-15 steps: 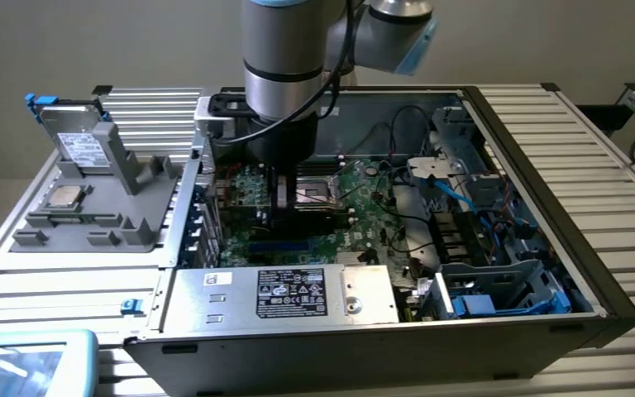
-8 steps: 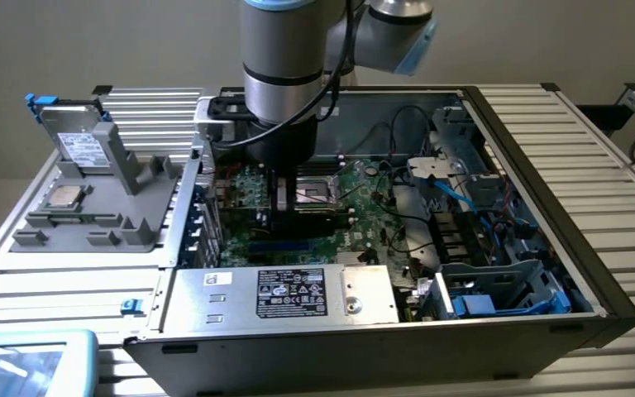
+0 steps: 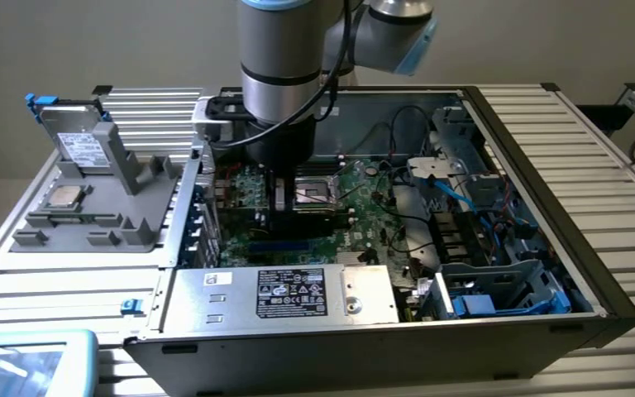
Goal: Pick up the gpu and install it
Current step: 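Insert the gpu into the slot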
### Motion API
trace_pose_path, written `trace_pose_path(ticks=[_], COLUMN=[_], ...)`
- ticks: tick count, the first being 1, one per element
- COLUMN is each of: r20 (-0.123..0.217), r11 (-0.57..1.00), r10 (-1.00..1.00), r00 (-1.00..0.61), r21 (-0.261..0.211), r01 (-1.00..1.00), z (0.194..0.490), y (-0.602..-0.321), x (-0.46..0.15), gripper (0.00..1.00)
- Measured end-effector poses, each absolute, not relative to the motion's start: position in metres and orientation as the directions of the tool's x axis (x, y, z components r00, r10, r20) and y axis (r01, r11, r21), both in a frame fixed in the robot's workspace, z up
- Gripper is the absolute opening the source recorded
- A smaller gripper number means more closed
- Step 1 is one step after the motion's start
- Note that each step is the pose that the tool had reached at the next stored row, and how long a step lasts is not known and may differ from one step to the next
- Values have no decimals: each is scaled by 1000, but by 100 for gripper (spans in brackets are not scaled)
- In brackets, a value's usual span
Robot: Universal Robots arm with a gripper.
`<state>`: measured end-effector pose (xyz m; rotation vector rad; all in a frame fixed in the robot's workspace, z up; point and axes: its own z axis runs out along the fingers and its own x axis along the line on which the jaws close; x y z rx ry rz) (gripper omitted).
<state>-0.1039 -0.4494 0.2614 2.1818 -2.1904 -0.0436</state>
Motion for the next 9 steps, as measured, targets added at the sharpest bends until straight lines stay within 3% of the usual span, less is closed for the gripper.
trace_pose_path(ticks=[9], r20=[15], r11=[4], r10=[-1000], r00=[-4], r21=[55], r01=[-998], z=[261], y=[-453], x=[-106], gripper=[27])
